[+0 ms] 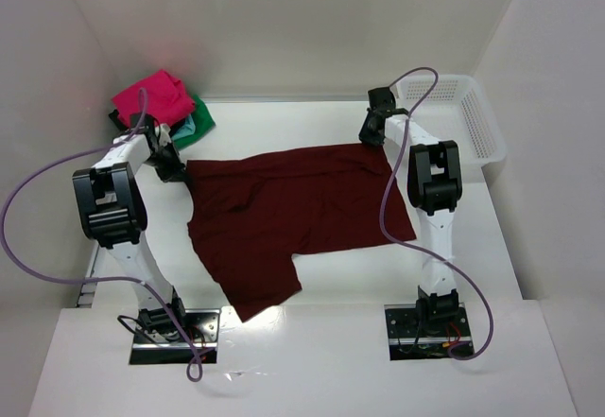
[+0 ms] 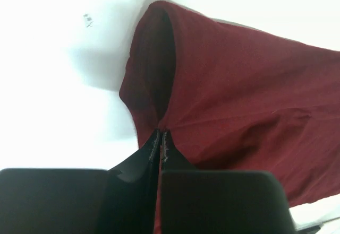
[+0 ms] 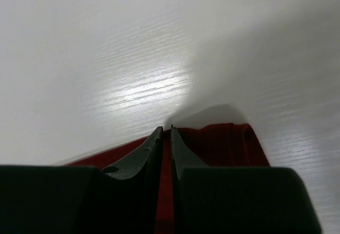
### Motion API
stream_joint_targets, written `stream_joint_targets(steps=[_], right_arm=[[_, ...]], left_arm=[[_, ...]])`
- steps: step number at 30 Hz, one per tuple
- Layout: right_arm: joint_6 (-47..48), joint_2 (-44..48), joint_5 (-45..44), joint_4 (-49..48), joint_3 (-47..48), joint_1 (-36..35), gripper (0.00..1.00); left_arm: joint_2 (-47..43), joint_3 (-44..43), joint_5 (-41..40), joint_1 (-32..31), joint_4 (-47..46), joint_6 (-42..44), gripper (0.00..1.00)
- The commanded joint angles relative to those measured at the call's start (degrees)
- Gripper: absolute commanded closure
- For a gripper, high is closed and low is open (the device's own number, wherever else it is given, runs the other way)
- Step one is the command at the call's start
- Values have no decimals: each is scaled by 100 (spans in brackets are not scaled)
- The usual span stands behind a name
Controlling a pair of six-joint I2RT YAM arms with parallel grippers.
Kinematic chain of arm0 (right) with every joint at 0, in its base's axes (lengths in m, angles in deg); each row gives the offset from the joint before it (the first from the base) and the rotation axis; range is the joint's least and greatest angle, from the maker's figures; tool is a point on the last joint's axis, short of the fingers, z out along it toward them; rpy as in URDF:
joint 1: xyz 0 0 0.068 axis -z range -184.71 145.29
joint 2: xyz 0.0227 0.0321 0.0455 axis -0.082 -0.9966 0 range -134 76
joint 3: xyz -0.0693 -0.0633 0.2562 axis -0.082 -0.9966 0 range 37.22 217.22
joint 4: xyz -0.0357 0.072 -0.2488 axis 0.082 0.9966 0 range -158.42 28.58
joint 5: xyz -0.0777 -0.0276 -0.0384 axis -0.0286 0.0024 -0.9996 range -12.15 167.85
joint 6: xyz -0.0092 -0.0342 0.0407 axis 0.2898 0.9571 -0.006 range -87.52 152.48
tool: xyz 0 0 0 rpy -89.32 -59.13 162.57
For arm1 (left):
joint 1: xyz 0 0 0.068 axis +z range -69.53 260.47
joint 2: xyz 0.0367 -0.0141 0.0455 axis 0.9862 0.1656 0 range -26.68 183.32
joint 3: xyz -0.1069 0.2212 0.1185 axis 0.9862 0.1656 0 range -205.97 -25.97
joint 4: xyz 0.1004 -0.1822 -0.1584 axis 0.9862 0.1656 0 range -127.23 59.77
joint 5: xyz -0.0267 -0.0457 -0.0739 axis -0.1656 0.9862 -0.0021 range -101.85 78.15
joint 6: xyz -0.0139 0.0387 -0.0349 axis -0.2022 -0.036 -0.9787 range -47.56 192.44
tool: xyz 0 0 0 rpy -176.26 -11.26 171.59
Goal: Fold and stack the t-shirts
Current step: Fold the flattened tshirt in 1/3 of the way
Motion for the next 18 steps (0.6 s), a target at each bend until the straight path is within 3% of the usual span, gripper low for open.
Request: stream_joint_targets(steps=[1,5,11,13,15,17,18], right_arm=[[70,-230,-206,212,330,78,85],[122,-230,-206,212,382,78,85],[175,-230,-206,273,505,78,85],[175,-230,-206,274,567,78,83],[175,-90,-145,274,567,78,78],[175,182,-40,221,349,78,60],[175,261,-39,221,287,78,57]], left_arm=[[-247,-165,-57,147,355,247,100],[-186,-165,117,200,417,414,100],[-299,-218,584,200,417,598,75],[-387,-218,733,200,417,669,61],[-476,-323,1006,200,417,774,48],[-730,-384,1199,-37,417,836,35],[-783,-437,1200,-116,470,915,32]])
